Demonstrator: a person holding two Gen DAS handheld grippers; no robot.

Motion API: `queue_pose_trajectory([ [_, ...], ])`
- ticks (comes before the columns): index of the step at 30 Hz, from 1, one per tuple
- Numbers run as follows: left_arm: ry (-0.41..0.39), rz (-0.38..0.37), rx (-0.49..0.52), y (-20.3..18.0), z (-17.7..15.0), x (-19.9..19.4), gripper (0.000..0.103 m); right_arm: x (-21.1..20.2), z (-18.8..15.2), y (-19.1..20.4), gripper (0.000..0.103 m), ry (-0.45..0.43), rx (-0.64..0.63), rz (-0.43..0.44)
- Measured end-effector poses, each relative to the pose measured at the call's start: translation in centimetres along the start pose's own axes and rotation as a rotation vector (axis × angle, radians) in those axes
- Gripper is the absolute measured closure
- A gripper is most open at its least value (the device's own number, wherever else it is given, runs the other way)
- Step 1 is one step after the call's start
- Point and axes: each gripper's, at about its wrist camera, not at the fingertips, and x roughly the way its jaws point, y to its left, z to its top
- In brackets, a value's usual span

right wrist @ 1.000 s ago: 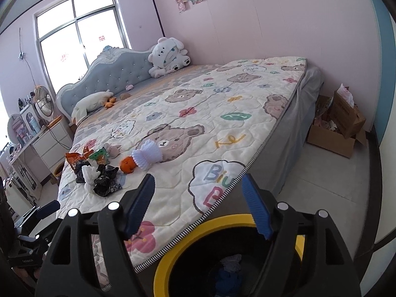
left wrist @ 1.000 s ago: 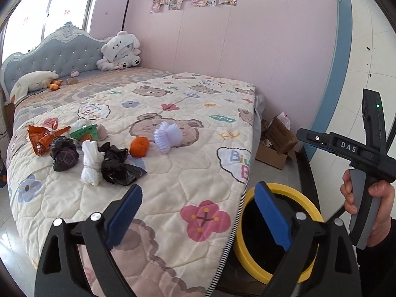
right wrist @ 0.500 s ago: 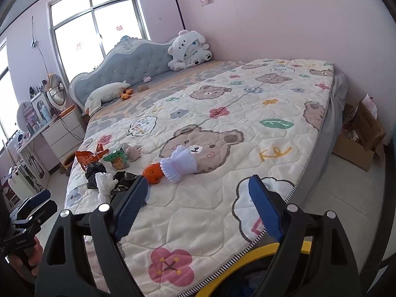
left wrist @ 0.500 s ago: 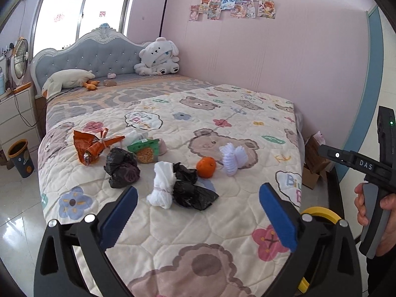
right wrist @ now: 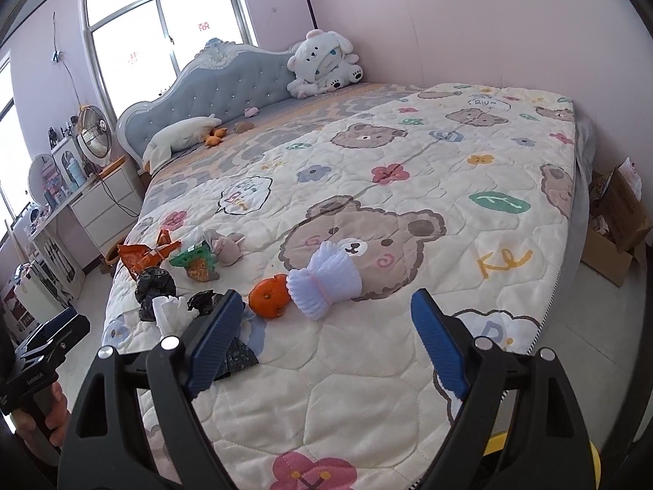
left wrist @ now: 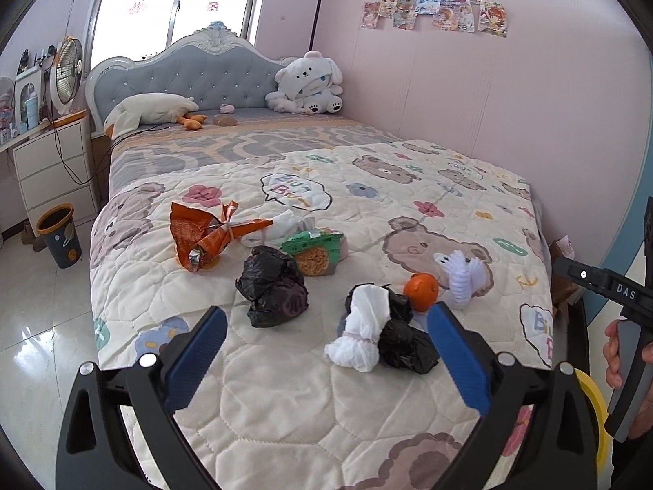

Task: Collect trash
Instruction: 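Grasp the black plastic bag with the left tool while the right tool grasps the white mesh bundle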

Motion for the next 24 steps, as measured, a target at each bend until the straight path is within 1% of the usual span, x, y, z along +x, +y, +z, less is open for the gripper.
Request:
queue_pose_trajectory([
  [6, 0.028, 0.037, -0.03, 2.2, 0.4, 2.8, 0.008, 3.3, 0.4, 0.7, 0.022, 0.033, -0.001, -0.014],
  [15, 0.073, 0.073, -0.082, 5.3, 1.1, 7.3, 0.008, 8.8, 0.7, 1.1, 0.022, 0.086, -0.003, -0.07],
  [21, 0.098, 0.083, -0.098, 6.2, 1.3, 9.8, 0.008, 12.2, 1.1, 0.8, 0.022, 0.11, -0.001, -0.122],
  [24, 0.107, 0.074, -0.107, 6.4, 1.2, 10.7, 0.008, 13.3, 1.2, 0.8, 0.022, 0.112, -0.003, -0.15],
])
